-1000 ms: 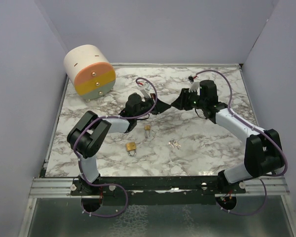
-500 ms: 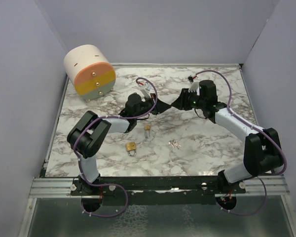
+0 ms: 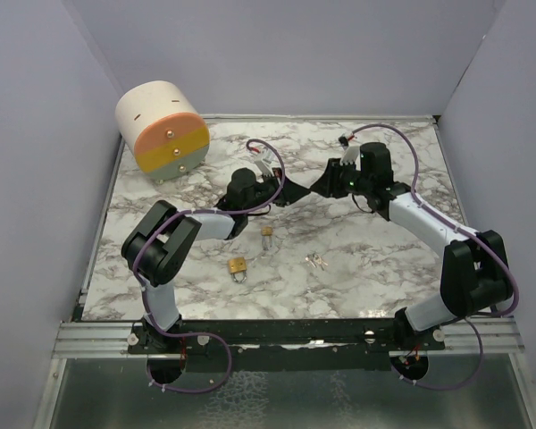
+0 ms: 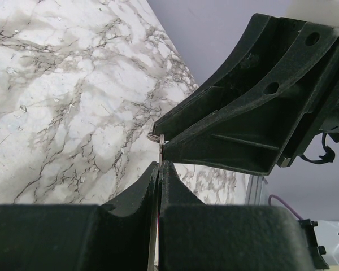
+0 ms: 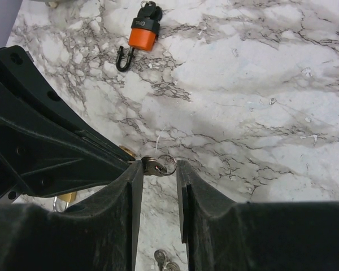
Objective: Unlock with the key
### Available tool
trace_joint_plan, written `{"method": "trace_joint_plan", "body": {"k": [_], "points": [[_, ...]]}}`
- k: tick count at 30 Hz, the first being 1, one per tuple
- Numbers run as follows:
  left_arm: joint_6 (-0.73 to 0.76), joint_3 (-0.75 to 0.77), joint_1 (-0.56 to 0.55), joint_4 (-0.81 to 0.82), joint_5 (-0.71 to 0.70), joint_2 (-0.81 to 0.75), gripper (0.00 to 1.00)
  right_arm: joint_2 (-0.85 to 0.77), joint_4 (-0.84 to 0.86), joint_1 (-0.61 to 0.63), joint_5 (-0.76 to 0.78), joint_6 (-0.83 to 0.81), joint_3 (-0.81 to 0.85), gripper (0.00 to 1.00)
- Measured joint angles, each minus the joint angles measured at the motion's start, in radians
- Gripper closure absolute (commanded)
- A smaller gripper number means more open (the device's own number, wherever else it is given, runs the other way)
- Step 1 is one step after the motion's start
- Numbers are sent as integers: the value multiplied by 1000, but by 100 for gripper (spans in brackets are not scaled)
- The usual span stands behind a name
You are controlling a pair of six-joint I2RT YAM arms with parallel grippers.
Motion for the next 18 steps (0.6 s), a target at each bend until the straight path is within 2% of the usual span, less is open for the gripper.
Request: {"method": "trace_joint_plan", "body": {"k": [18], "points": [[-29, 63, 2, 26, 15, 14, 100, -22, -52, -3, 100, -38, -2, 70]]}}
